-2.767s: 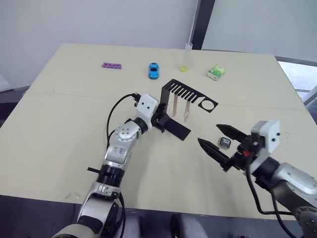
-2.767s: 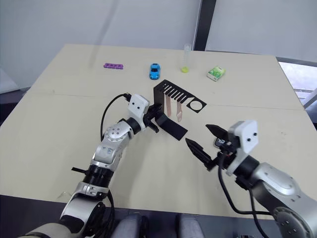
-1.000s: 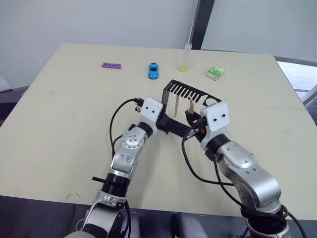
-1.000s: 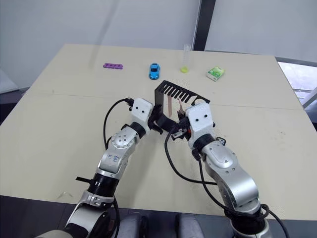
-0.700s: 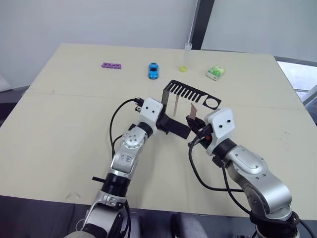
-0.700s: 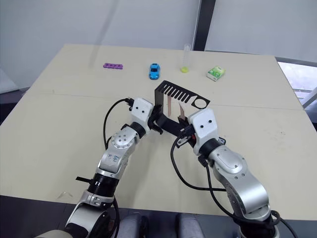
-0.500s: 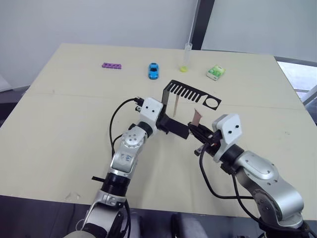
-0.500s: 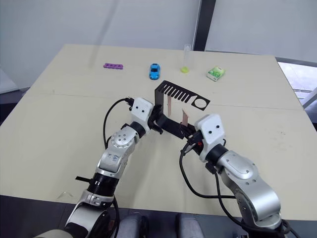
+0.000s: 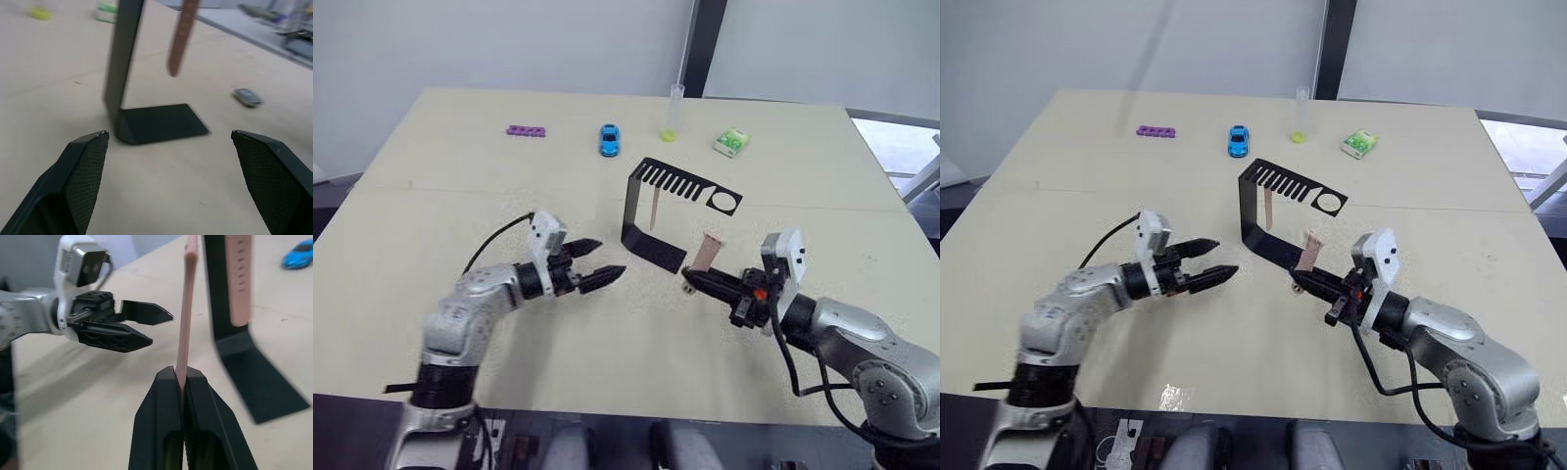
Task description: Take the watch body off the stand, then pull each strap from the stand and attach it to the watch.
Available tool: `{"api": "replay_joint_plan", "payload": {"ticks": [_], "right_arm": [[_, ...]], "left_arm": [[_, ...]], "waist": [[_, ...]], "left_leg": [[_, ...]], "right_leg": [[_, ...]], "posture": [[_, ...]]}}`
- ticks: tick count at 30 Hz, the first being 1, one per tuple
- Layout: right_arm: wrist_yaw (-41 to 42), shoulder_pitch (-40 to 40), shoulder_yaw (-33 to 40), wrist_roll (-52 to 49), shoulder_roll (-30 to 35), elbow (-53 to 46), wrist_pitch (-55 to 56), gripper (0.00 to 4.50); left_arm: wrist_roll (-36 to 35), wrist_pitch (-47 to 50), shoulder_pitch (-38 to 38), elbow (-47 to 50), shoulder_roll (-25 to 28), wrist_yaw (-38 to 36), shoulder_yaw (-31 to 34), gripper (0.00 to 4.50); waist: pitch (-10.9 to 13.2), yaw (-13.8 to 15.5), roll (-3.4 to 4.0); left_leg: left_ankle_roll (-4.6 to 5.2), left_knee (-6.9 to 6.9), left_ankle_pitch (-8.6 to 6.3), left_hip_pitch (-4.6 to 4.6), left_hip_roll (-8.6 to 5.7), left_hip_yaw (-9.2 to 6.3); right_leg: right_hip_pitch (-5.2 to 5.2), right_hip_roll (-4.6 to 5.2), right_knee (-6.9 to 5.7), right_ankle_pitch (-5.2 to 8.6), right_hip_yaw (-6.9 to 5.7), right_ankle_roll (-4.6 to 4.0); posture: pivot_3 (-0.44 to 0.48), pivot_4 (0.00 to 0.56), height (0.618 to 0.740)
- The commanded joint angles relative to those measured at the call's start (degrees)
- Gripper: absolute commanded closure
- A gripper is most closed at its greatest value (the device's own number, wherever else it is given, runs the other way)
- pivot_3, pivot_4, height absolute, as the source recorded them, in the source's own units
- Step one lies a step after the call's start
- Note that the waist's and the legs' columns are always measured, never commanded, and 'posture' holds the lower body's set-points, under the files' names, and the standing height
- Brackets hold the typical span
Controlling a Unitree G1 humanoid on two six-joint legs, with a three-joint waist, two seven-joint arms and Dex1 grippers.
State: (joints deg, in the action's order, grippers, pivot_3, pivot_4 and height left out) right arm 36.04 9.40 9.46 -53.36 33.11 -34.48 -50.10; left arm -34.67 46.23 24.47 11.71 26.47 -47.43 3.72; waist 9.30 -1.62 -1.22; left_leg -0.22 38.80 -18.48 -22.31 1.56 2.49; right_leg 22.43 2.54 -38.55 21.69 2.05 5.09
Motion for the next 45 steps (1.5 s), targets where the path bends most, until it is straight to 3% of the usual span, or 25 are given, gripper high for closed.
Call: {"api": "replay_joint_plan", "payload": {"ticks": [1, 5, 8, 10, 27, 30, 31, 45], "right_arm": [[4.1, 3.0, 0.7, -8.9, 0.6, 1.9, -2.8, 4.5], [4.5, 6.3, -1.2, -12.1, 0.2, 4.4, -4.6, 4.5], [4.3, 7.5, -2.6, -12.6, 0.2, 4.8, -4.8, 4.5], [3.9, 8.0, -3.0, -12.9, 0.0, 5.3, -4.9, 4.5], [3.2, 7.4, -2.9, -13.3, 0.8, 4.6, -4.3, 4.5], [3.1, 7.4, -2.9, -13.4, 0.7, 4.6, -4.3, 4.5], [3.1, 7.4, -2.9, -13.4, 0.7, 4.6, -4.3, 4.5], [3.0, 8.1, -3.1, -13.2, 0.3, 5.3, -4.3, 4.5]], "left_arm": [[-11.3, 5.7, 4.8, 3.6, -2.6, -3.1, 1.1, 0.05], [-20.1, 10.4, 8.7, 0.9, -10.1, 2.6, 3.7, 0.05], [-22.1, 11.4, 8.4, 1.6, -11.7, 3.2, 3.2, 0.86], [-22.1, 11.6, 8.2, 2.4, -11.4, 2.6, 1.6, 1.83], [-21.4, 9.6, 7.8, 1.0, -10.8, 2.5, -1.8, 1.83], [-21.7, 9.6, 7.7, 0.8, -10.7, 2.5, -1.9, 2.64], [-21.5, 9.7, 7.7, 0.9, -10.4, 2.5, -2.1, 3.08], [-21.7, 9.5, 7.1, 0.7, -10.7, 2.8, -2.7, 3.08]], "waist": [[0.0, 0.2, 0.0], [0.0, 0.2, 0.0], [0.0, -0.2, 0.0], [0.0, -0.3, 0.0], [0.0, 0.0, 0.0], [0.0, 0.0, 0.0], [0.0, 0.0, 0.0], [0.0, 0.0, 0.0]], "left_leg": [[0.01, 0.04, 0.0, -0.02, -0.03, -0.14], [0.12, 0.12, -0.08, -0.03, -0.11, -0.32], [0.12, 0.09, -0.09, -0.04, -0.1, -0.32], [0.08, 0.05, -0.08, -0.05, -0.09, -0.33], [0.03, 0.14, -0.05, -0.05, -0.1, -0.39], [0.03, 0.13, -0.05, -0.05, -0.09, -0.39], [0.03, 0.13, -0.05, -0.05, -0.09, -0.39], [0.03, 0.11, -0.06, -0.06, -0.09, -0.39]], "right_leg": [[-0.08, 0.03, 0.06, 0.0, -0.07, 0.0], [-0.2, 0.09, 0.13, 0.0, -0.11, 0.01], [-0.14, 0.05, 0.15, 0.0, -0.09, 0.01], [-0.04, -0.07, 0.15, 0.0, 0.01, 0.01], [-0.06, -0.03, 0.13, 0.0, 0.01, 0.01], [-0.06, -0.03, 0.13, 0.0, 0.01, 0.01], [-0.06, -0.03, 0.14, 0.0, 0.01, 0.01], [-0.06, -0.03, 0.22, 0.0, 0.01, 0.01]], "posture": [[0.0, 0.15, 0.74], [0.0, 0.15, 0.74], [0.0, 0.15, 0.74], [0.0, 0.15, 0.74], [0.0, 0.15, 0.74], [0.0, 0.15, 0.74], [0.0, 0.15, 0.74], [0.0, 0.15, 0.74]]}}
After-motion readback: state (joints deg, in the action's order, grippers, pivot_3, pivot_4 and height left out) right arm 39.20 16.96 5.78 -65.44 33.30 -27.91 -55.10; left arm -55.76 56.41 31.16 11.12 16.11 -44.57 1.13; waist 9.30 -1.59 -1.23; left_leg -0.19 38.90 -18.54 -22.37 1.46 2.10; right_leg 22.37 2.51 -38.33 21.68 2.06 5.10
